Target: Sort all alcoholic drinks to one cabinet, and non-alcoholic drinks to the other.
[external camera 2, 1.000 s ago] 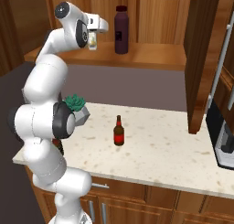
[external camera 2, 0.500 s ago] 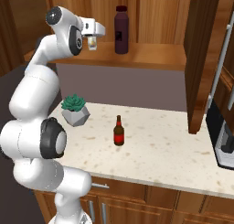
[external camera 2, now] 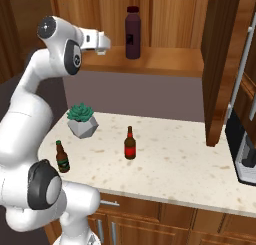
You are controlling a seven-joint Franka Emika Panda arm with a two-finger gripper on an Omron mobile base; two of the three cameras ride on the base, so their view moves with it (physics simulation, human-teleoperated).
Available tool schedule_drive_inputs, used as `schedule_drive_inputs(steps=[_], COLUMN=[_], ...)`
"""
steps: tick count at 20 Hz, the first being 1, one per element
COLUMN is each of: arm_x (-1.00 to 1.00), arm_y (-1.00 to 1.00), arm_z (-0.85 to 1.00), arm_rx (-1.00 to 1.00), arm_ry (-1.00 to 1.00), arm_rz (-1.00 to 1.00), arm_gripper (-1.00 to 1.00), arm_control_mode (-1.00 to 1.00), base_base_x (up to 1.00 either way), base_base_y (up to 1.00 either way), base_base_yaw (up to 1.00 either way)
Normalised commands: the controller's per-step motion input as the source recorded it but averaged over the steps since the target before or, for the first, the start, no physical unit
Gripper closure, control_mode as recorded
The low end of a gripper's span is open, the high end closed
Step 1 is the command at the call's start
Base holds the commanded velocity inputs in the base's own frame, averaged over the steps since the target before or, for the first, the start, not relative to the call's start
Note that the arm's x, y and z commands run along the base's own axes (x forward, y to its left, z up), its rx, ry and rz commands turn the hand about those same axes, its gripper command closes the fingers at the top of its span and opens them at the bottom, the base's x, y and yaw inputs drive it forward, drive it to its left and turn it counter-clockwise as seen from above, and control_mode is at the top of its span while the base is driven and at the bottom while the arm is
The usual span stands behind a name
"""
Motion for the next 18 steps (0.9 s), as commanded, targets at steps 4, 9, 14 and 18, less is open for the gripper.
schedule_drive_inputs(steps=[4, 9, 14, 18], arm_x=[-0.69, -0.6, -0.44, -0.14], arm_y=[-0.04, -0.01, 0.0, -0.01], arm_z=[-0.19, -0.25, -0.27, -0.24], arm_rx=[0.0, 0.0, 0.01, 0.01], arm_ry=[0.06, 0.1, 0.14, 0.22], arm_rz=[0.02, 0.05, 0.08, 0.02], arm_gripper=[-1.0, -1.0, -1.0, -1.0], arm_control_mode=[-1.0, -1.0, -1.0, -1.0], base_base_x=[0.0, 0.0, 0.0, 0.0], base_base_y=[0.0, 0.0, 0.0, 0.0], base_base_yaw=[0.0, 0.0, 0.0, 0.0])
